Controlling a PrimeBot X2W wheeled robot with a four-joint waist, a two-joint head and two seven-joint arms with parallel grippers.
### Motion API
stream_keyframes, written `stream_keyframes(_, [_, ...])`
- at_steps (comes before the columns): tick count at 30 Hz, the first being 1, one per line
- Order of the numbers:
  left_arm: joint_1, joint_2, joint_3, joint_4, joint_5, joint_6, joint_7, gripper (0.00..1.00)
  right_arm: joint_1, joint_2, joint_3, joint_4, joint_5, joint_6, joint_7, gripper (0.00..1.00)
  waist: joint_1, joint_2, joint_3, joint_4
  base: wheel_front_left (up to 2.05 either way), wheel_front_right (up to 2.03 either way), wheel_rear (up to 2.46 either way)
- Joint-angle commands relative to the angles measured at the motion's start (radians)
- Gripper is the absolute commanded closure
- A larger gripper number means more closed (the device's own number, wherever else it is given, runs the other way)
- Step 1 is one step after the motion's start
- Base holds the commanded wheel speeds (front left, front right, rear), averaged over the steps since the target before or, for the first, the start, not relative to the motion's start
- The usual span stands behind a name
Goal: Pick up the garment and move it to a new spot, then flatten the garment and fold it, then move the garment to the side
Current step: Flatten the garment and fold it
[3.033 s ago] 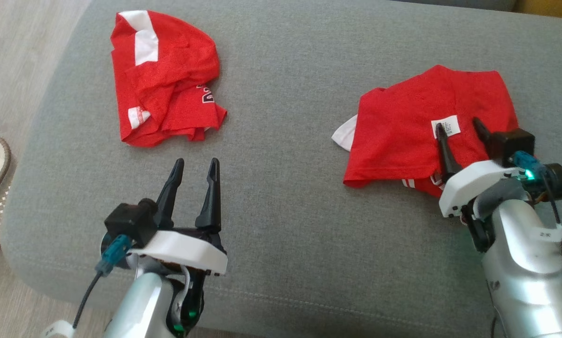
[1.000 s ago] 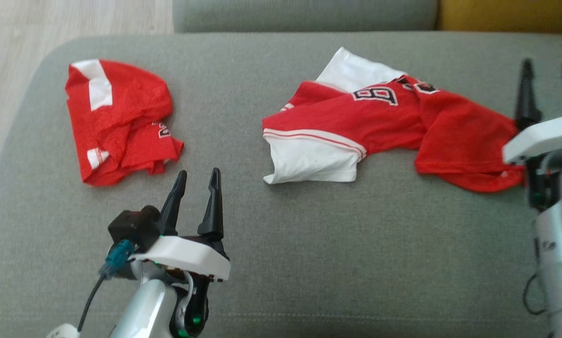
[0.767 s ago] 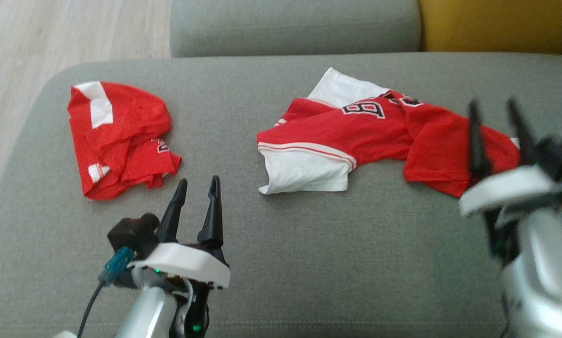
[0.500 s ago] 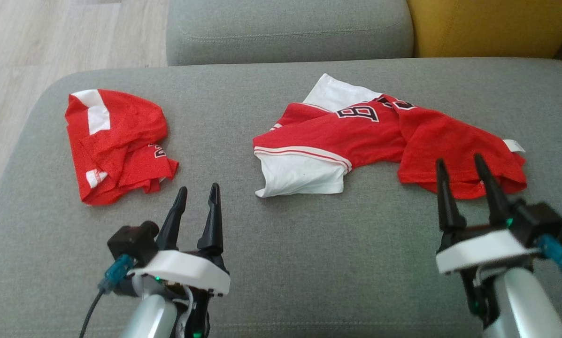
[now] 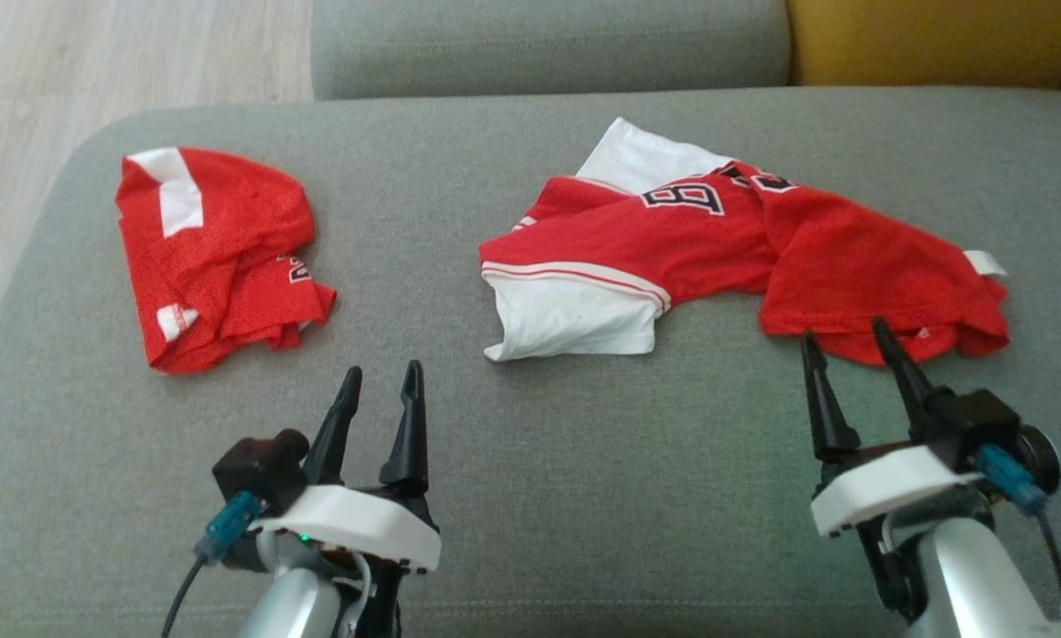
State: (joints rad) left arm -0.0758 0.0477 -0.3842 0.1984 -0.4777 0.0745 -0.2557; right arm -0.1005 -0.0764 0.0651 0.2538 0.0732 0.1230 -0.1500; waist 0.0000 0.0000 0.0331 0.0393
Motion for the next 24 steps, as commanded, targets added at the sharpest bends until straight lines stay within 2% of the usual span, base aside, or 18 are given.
stream_keyframes(1, [-0.050, 0.003, 0.027, -0.031, 0.008, -0.003, -0.006, 0.00, -0.058, -0.003, 0.022, -0.027, -0.010, 0.008, -0.001, 0.00, 0.0000, 0.0000, 0.013, 0.007, 0.00, 0.00, 0.00])
stream_keyframes(12, [-0.109, 0.003, 0.008, -0.019, 0.018, -0.011, -0.006, 0.00, -0.218, -0.017, -0.005, 0.228, -0.095, 0.008, 0.016, 0.00, 0.0000, 0.0000, 0.136, 0.052, 0.00, 0.00, 0.00])
stream_keyframes(18, [-0.126, 0.003, 0.003, -0.016, 0.019, -0.013, -0.006, 0.00, -0.280, -0.016, -0.071, 0.350, -0.147, 0.008, -0.013, 0.00, 0.0000, 0.0000, 0.161, 0.070, 0.00, 0.00, 0.00])
stream_keyframes(24, [-0.129, 0.003, 0.006, -0.016, 0.024, -0.013, -0.006, 0.00, -0.331, -0.007, -0.092, 0.443, -0.173, 0.008, -0.051, 0.00, 0.0000, 0.0000, 0.177, 0.075, 0.00, 0.00, 0.00])
